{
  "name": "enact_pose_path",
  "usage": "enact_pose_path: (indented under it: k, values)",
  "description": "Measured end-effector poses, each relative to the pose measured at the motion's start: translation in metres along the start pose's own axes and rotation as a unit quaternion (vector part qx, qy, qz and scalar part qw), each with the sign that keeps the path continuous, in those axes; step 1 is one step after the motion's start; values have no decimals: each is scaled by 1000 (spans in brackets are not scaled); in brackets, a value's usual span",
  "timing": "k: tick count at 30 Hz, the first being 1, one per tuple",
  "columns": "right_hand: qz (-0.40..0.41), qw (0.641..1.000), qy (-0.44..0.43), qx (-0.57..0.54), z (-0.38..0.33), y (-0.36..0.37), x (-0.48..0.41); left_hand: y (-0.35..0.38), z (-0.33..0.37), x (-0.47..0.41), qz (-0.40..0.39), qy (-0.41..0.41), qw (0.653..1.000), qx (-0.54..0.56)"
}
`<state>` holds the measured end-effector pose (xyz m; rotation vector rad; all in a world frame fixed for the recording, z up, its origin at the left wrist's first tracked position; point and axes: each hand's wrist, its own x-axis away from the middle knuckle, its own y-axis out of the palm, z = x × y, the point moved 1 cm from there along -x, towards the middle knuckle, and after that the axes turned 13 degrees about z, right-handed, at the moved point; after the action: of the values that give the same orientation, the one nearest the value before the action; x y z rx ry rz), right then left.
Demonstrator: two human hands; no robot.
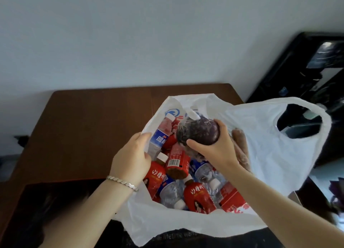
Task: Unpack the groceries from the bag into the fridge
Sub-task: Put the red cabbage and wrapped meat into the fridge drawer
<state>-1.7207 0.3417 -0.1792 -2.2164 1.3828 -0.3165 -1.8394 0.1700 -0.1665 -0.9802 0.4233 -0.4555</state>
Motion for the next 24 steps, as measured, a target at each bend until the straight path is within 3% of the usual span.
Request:
enact_pose_path:
  k: [4,7,9,11,13,17,21,24]
  values:
    - [15,996,-10,-82,-9,-67,47,-2,12,4,-10,-14,1000,-22]
    - [55,992,-17,-112,-3,-114,72,-1,23,10,-22,-24,994,-107]
    - [84,991,-54,-86,2,-138,81,4,37,16,30,54,976,-210]
    - [107,989,-92,-39,12,-153,82,17,58,18,97,151,961,-213]
    - [127,987,-103,-9,26,-159,79,35,87,14,53,250,950,-182]
    - [158,984,-76,-4,50,-166,77,89,139,-21,-138,356,916,-121]
    - [174,984,-50,-1,62,-175,73,138,165,-42,-187,460,849,-181]
    - [181,983,-35,-21,66,-179,70,155,169,-41,-163,480,832,-225]
